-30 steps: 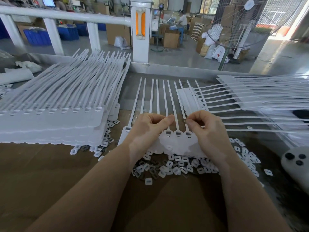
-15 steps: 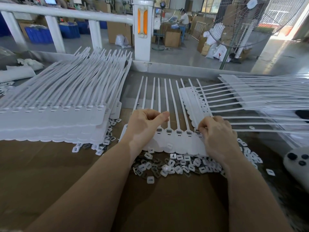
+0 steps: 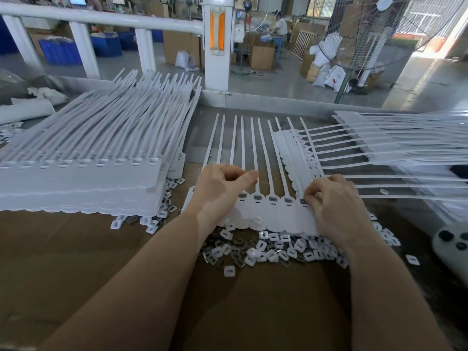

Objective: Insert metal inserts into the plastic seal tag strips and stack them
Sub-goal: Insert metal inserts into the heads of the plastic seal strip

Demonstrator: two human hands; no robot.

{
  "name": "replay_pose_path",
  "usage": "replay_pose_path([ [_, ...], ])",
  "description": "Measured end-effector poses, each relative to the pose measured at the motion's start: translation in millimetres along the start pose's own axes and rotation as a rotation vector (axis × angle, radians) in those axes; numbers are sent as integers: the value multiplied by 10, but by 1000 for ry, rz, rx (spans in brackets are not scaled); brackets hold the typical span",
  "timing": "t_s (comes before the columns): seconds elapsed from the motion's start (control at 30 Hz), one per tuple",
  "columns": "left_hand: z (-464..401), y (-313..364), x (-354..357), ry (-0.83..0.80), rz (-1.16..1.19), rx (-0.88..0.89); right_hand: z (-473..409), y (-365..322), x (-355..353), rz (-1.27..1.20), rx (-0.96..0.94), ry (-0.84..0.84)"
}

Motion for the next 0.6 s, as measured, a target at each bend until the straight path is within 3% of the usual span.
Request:
replay_pose_path([
  [0.4, 17, 18, 0, -25, -36, -10, 6, -48, -22, -32, 16, 73],
  [0.47, 29, 45, -23, -84, -65, 10, 5, -54, -10, -26, 18, 68],
  [0.6, 78, 133, -85, -359, -206, 147, 5, -58, 6, -55, 16, 124],
])
Point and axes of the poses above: each hand's wrist, its own z-axis away from the middle knuckle, its own x-axis out of the palm, y = z × x, the point moved 1 cm from there along -z, towards the middle knuckle, and after that the axes turned 6 degrees about -z, right-handed, at the moved point
